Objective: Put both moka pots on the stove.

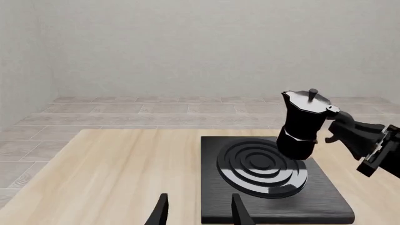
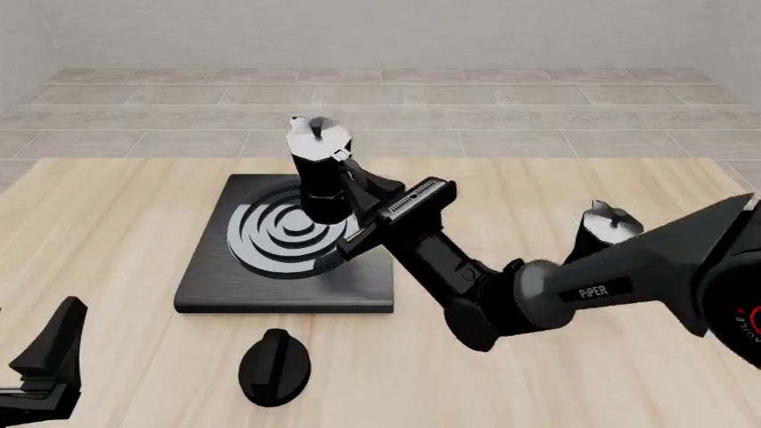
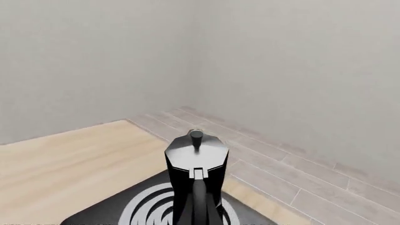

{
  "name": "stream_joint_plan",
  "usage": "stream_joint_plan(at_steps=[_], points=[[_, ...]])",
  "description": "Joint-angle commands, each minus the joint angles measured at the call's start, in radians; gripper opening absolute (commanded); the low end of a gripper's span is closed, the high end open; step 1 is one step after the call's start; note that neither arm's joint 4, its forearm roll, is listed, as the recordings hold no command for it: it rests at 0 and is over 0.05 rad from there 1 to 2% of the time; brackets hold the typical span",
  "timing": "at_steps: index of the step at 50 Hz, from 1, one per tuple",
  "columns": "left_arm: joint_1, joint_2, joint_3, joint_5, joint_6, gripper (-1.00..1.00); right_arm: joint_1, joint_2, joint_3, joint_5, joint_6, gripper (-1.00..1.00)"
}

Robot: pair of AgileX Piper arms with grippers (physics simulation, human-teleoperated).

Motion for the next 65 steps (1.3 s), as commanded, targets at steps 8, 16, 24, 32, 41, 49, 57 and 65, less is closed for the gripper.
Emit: stream_joint_plan(at_steps=[8, 16, 24, 32, 41, 49, 57, 65], points=[[0.0, 0.0, 0.0, 0.0, 0.0, 1.0, 0.033, 0.064, -0.093, -0.009, 0.045, -1.0], [0.0, 0.0, 0.0, 0.0, 0.0, 1.0, 0.043, 0.073, -0.113, -0.009, 0.063, -1.0], [0.0, 0.0, 0.0, 0.0, 0.0, 1.0, 0.062, 0.069, -0.124, -0.009, 0.078, -1.0], [0.0, 0.0, 0.0, 0.0, 0.0, 1.0, 0.068, 0.086, -0.149, -0.009, 0.089, -1.0], [0.0, 0.0, 0.0, 0.0, 0.0, 1.0, 0.071, 0.127, -0.193, -0.009, 0.089, -1.0], [0.0, 0.0, 0.0, 0.0, 0.0, 1.0, 0.08, 0.17, -0.229, -0.009, 0.091, -1.0], [0.0, 0.0, 0.0, 0.0, 0.0, 1.0, 0.085, 0.196, -0.252, -0.009, 0.097, -1.0], [0.0, 0.0, 0.0, 0.0, 0.0, 1.0, 0.097, 0.205, -0.275, -0.01, 0.1, -1.0]])
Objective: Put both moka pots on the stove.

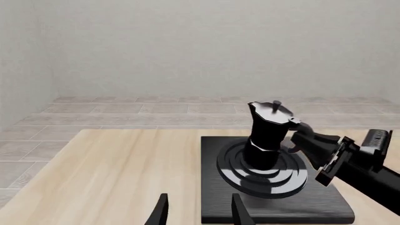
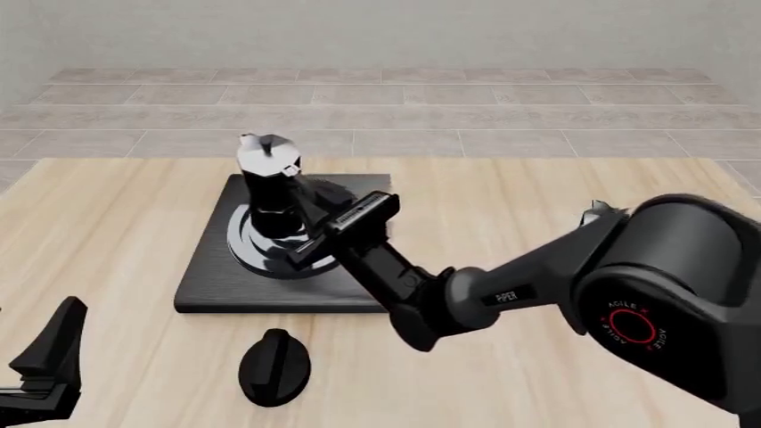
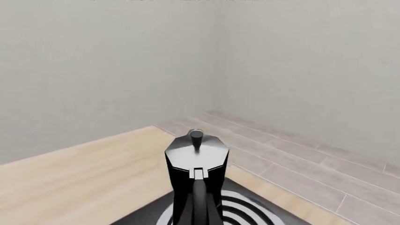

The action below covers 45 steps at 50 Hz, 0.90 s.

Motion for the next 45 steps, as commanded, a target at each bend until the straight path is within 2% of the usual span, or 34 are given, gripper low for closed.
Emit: stream_joint_plan(at_steps=[1, 45], points=[[0.0, 0.0, 0.0, 0.0, 0.0, 1.0, 0.015, 0.001, -0.055, -0.01, 0.008, -1.0], [0.0, 0.0, 0.0, 0.0, 0.0, 1.0, 0.009, 0.133, -0.2, 0.03, 0.015, -1.0]])
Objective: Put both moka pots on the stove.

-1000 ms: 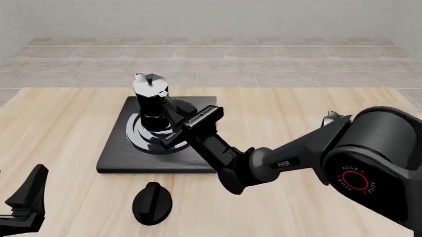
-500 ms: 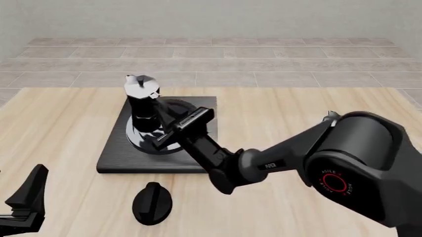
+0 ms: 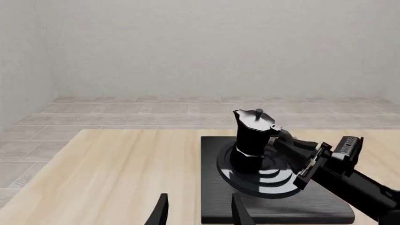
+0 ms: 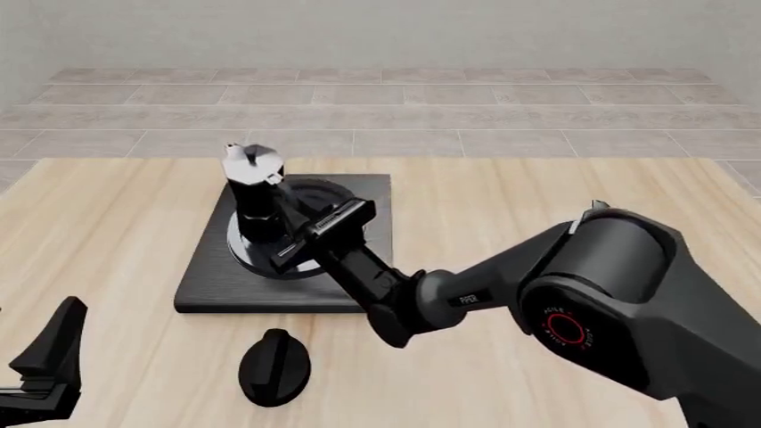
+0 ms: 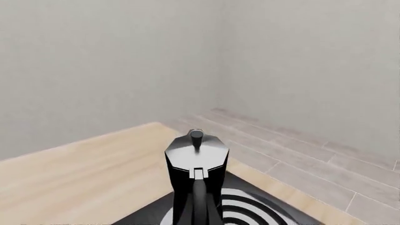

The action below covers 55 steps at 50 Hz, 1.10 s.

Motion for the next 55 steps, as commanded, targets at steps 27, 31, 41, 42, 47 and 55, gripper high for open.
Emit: stream_joint_plan(at_steps=[27, 31, 41, 42, 47, 55], points=[[0.001, 0.0, -0.006, 0.006, 0.0, 1.0, 0.012, 0.002, -0.052, 0.037, -0.004, 1.0], [0.001, 0.0, -0.007, 0.008, 0.0, 1.0, 0.008, 0.001, -0.055, 0.042, -0.005, 1.0], [0.001, -0.001, -0.007, 0.008, 0.0, 1.0, -0.009, -0.032, -0.004, 0.039, 0.002, 1.0], [0.001, -0.001, -0.007, 0.008, 0.0, 1.0, -0.009, -0.032, -0.004, 0.039, 0.002, 1.0], [0.001, -0.002, -0.006, 0.008, 0.0, 1.0, -0.02, -0.057, 0.031, 0.035, -0.002, 1.0], [0.001, -0.003, -0.009, 0.011, 0.0, 1.0, -0.027, -0.099, 0.083, 0.031, 0.006, 1.0]])
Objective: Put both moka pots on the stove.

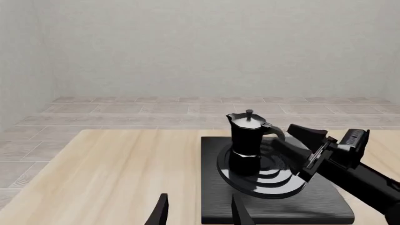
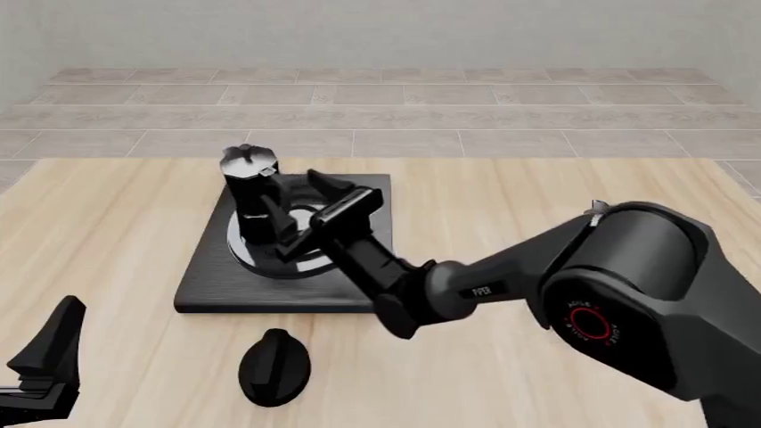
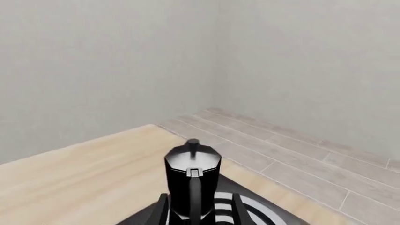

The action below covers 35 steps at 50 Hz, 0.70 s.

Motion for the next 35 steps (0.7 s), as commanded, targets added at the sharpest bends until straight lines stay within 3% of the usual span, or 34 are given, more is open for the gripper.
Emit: stream_joint_plan(at_steps=[1, 21, 35], points=[[0.0, -0.001, -0.001, 0.002, 0.0, 1.0, -0.013, -0.055, 0.067, -0.006, 0.008, 1.0], [0.0, 0.0, 0.004, -0.004, 0.0, 1.0, -0.024, -0.185, 0.224, -0.045, 0.029, 1.0], [0.0, 0.0, 0.004, -0.004, 0.0, 1.0, -0.09, -0.328, 0.373, -0.076, 0.021, 1.0]])
